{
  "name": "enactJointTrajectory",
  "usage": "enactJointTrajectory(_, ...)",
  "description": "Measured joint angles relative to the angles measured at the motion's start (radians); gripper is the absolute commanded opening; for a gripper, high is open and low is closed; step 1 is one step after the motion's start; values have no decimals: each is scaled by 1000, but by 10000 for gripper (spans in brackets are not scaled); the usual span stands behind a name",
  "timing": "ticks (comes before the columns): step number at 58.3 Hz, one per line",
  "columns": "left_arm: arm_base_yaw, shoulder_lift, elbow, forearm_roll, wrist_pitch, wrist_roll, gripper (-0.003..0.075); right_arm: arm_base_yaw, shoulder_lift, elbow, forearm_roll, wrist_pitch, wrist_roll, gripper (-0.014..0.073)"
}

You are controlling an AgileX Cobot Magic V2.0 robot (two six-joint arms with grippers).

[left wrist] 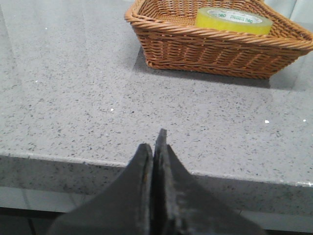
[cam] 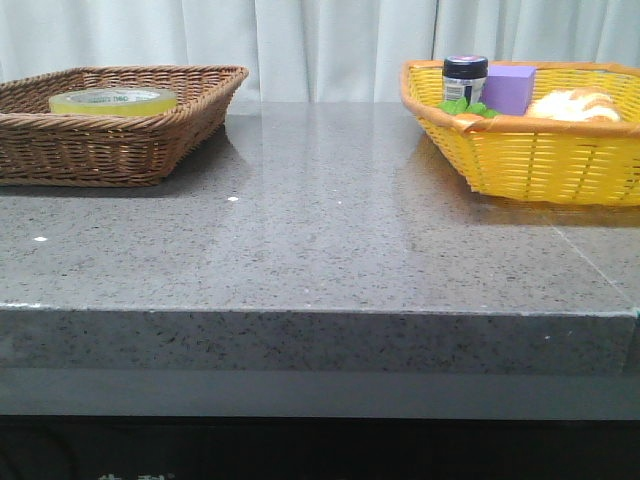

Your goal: Transfer tape with both arms

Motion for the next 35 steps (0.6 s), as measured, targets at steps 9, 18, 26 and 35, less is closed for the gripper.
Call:
enactJointTrajectory(9,0,0,0,0,0,0,-20,0,-2,7,-3,15,0,-69)
enactJointTrajectory(18,0,0,0,0,0,0,-20,0,-4,7,-3,15,0,-69)
enactJointTrajectory(26,0,0,0,0,0,0,-20,0,-4,7,-3,15,0,-69)
enactJointTrajectory(35,0,0,0,0,0,0,-20,0,-4,7,-3,15,0,-69)
